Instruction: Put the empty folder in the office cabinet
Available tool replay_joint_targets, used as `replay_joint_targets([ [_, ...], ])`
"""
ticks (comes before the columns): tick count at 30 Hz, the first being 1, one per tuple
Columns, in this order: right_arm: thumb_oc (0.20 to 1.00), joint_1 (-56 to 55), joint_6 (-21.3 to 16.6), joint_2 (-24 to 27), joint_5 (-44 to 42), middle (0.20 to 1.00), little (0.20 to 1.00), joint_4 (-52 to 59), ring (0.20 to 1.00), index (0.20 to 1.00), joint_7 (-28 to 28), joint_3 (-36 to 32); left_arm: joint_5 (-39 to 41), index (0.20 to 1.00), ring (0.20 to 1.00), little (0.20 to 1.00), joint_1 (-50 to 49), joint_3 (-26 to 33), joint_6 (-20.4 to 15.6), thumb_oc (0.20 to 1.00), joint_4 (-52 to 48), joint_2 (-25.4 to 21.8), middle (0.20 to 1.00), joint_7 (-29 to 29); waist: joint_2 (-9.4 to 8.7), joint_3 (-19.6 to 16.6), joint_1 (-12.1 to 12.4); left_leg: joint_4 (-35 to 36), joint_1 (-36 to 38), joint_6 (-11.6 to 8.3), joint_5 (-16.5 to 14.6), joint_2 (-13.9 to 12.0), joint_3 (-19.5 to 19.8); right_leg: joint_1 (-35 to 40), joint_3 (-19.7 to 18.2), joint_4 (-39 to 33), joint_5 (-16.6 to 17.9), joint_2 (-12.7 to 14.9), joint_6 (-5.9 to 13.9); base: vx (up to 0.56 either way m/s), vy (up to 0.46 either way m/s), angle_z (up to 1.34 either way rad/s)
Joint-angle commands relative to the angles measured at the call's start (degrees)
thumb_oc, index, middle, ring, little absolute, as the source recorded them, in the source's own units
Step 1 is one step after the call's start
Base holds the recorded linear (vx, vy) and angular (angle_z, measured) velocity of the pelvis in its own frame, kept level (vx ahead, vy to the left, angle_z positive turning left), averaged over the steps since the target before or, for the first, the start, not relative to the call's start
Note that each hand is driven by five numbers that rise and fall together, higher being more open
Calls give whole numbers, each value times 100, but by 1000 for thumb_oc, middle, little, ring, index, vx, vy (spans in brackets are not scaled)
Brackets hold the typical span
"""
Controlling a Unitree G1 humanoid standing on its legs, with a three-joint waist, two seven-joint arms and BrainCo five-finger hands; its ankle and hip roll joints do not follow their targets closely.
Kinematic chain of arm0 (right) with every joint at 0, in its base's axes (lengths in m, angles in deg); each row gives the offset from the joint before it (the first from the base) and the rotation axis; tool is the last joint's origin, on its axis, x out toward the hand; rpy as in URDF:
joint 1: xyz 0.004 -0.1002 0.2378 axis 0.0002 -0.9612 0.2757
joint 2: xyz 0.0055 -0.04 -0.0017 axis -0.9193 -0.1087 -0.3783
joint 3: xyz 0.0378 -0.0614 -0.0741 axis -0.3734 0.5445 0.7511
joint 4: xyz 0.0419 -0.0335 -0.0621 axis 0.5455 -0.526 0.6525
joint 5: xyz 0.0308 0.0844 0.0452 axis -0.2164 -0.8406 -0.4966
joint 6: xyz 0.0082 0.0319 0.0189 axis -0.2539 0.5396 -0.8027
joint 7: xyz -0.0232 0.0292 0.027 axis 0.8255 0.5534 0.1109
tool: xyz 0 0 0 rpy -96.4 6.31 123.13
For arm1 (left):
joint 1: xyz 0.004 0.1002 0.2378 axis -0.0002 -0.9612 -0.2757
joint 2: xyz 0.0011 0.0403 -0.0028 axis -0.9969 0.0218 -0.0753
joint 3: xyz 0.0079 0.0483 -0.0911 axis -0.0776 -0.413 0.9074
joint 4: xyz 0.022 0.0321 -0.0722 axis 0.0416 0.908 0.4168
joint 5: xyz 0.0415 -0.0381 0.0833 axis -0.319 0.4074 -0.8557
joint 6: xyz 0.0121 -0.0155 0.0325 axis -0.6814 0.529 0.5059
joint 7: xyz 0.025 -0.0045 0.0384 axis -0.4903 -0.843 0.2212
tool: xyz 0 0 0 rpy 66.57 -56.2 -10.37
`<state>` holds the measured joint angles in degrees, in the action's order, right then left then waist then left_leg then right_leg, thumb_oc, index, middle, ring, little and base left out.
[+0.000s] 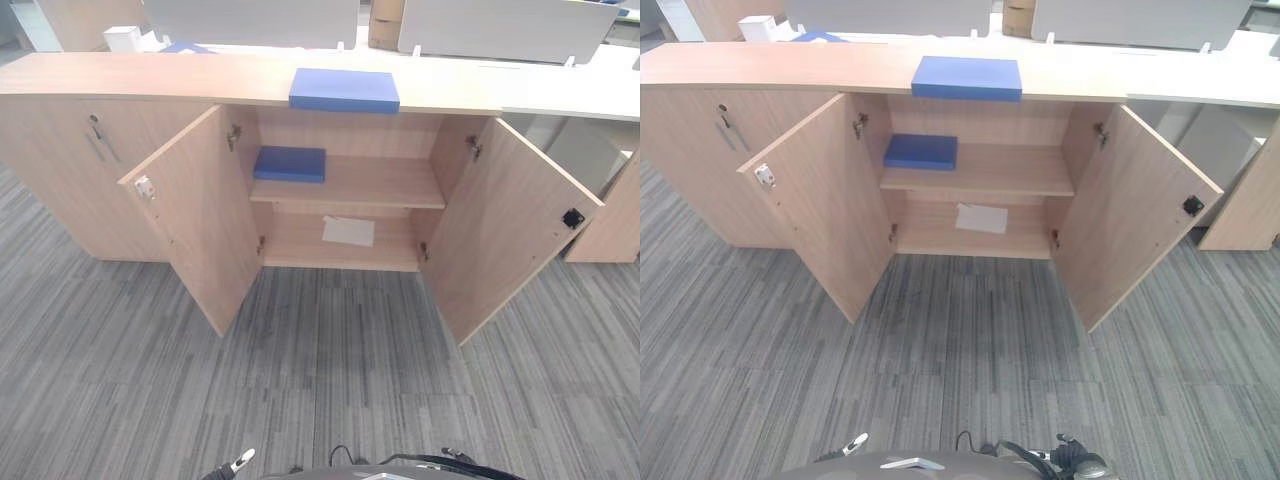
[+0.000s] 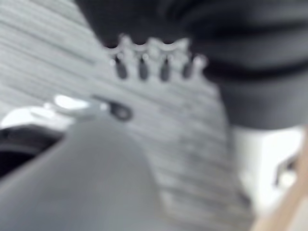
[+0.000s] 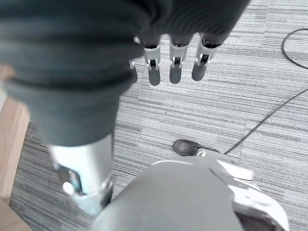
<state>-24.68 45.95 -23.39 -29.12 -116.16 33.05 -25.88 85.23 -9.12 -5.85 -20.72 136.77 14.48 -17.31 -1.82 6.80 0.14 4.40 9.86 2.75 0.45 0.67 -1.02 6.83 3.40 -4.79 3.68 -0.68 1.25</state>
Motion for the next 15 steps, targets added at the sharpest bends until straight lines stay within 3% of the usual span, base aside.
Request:
replay_joint_targets([
  [1, 1000, 285, -37, 92, -115, 1000, 1000, -151, 1000, 1000, 8, 24, -190, 1000, 1000, 1000, 276, 85, -37, 1000, 429, 74, 1000, -108, -20, 104, -116, 60, -166, 80, -459, 303, -251, 135, 294, 137, -450, 100, 156, 0, 0, 0],
  [15, 1000, 269, -22, 89, -39, 1000, 1000, -123, 1000, 1000, -12, 21, -419, 1000, 1000, 1000, 259, 194, -63, 1000, 560, 48, 1000, -161, -60, 113, -125, 60, -149, 68, -469, 285, -288, 148, 269, 118, -440, 71, 148, 0, 0, 0],
])
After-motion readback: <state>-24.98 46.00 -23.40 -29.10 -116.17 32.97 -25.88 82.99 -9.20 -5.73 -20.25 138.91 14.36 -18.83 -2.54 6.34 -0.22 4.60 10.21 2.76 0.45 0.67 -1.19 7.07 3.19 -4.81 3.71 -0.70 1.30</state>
